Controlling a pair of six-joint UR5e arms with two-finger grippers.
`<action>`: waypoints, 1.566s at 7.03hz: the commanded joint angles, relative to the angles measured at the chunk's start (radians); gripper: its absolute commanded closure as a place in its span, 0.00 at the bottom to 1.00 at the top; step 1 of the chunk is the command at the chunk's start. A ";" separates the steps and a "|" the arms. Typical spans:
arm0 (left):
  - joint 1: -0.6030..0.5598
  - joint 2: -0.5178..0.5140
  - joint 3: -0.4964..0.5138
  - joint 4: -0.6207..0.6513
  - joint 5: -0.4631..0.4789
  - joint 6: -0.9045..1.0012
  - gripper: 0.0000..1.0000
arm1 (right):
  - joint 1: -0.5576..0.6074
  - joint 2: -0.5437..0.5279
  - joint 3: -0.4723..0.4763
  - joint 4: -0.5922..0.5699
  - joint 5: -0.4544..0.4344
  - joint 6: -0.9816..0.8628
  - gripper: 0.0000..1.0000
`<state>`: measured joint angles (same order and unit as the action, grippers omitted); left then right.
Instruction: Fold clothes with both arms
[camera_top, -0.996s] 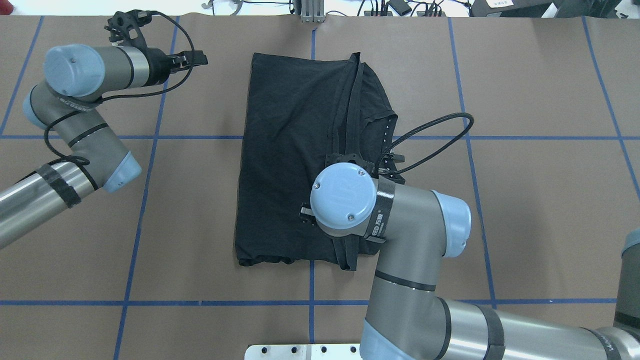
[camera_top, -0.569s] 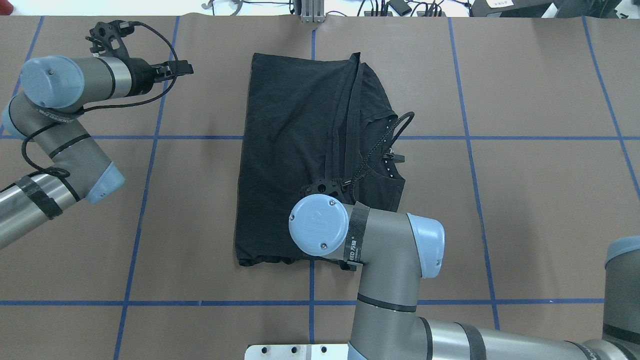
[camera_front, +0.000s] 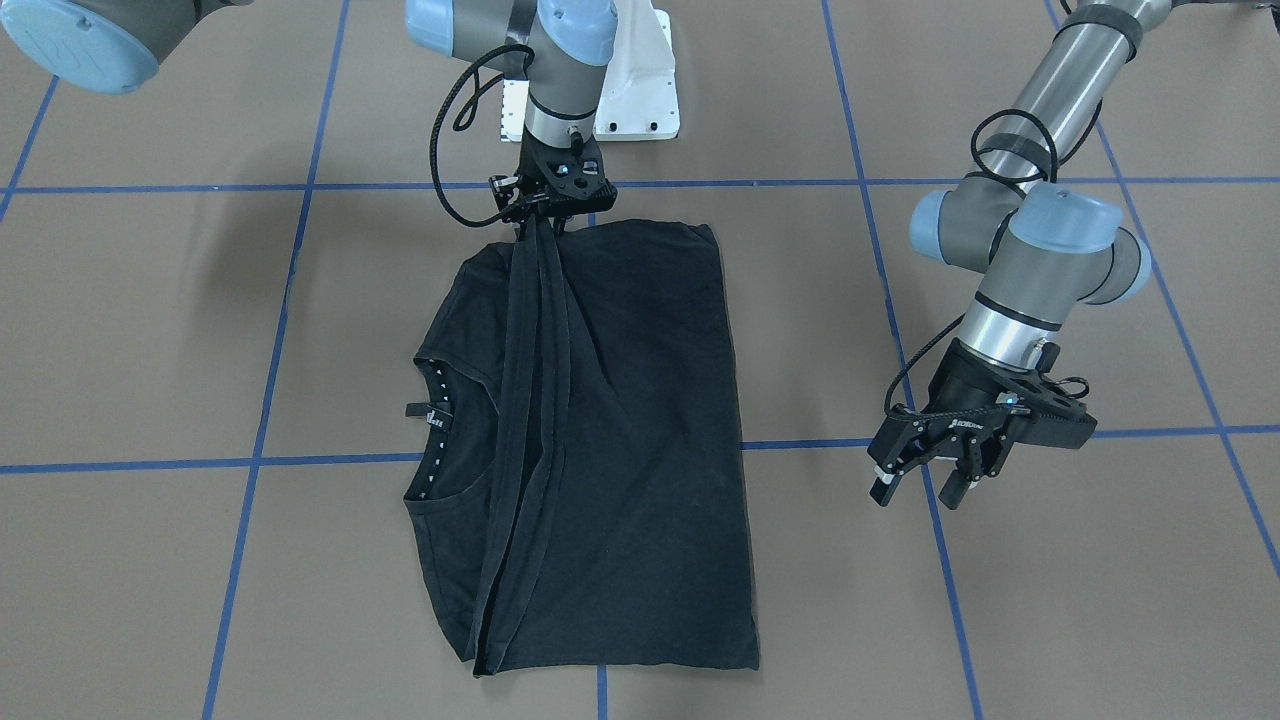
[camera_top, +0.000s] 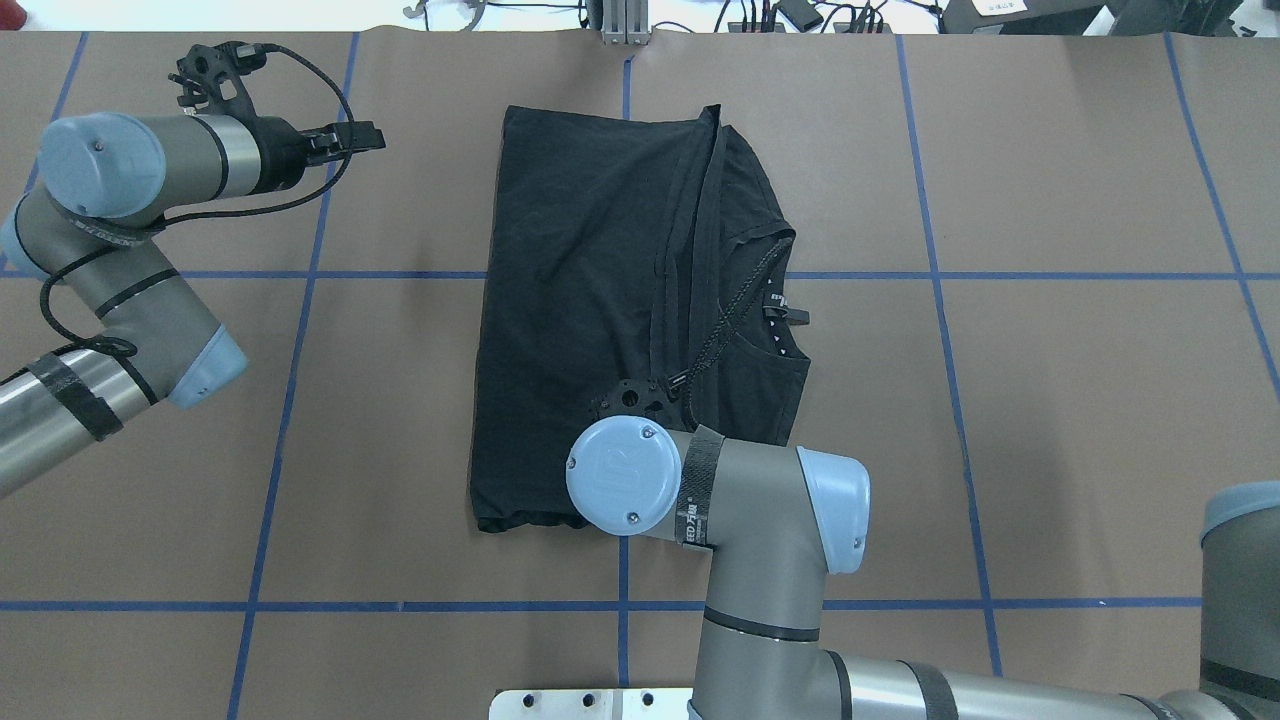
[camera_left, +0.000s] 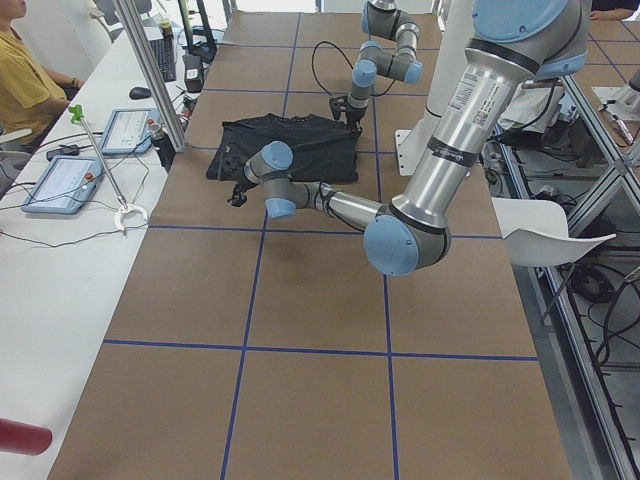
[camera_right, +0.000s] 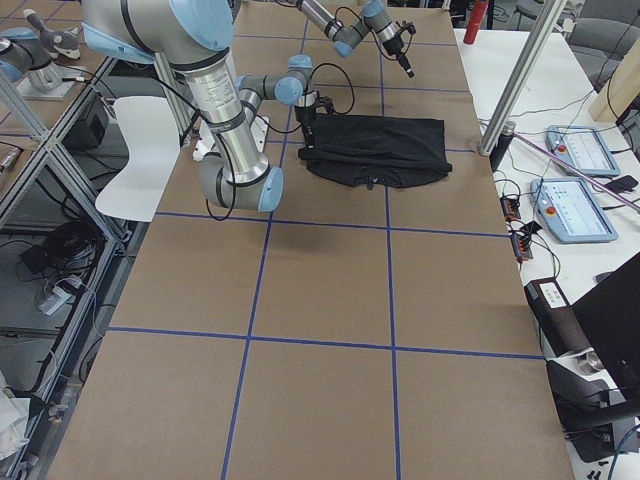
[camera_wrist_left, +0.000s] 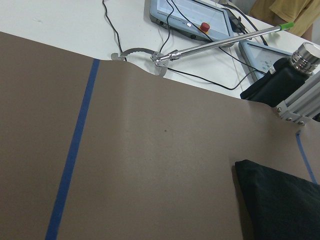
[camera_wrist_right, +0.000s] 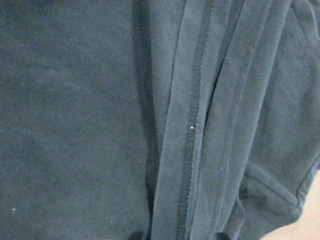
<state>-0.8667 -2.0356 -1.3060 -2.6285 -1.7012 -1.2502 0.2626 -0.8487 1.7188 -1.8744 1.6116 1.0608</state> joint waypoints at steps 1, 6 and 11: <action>0.000 0.000 -0.007 -0.001 -0.002 0.000 0.00 | -0.006 0.000 0.001 -0.009 -0.001 0.001 0.77; 0.000 0.009 -0.025 0.001 -0.002 -0.002 0.00 | 0.049 -0.039 0.150 -0.145 0.034 -0.088 1.00; -0.002 0.014 -0.064 0.024 0.000 -0.003 0.00 | 0.002 -0.219 0.216 -0.124 0.033 0.248 0.63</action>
<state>-0.8669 -2.0218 -1.3678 -2.6065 -1.7019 -1.2532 0.2361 -1.0609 1.9320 -2.0098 1.6376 1.2912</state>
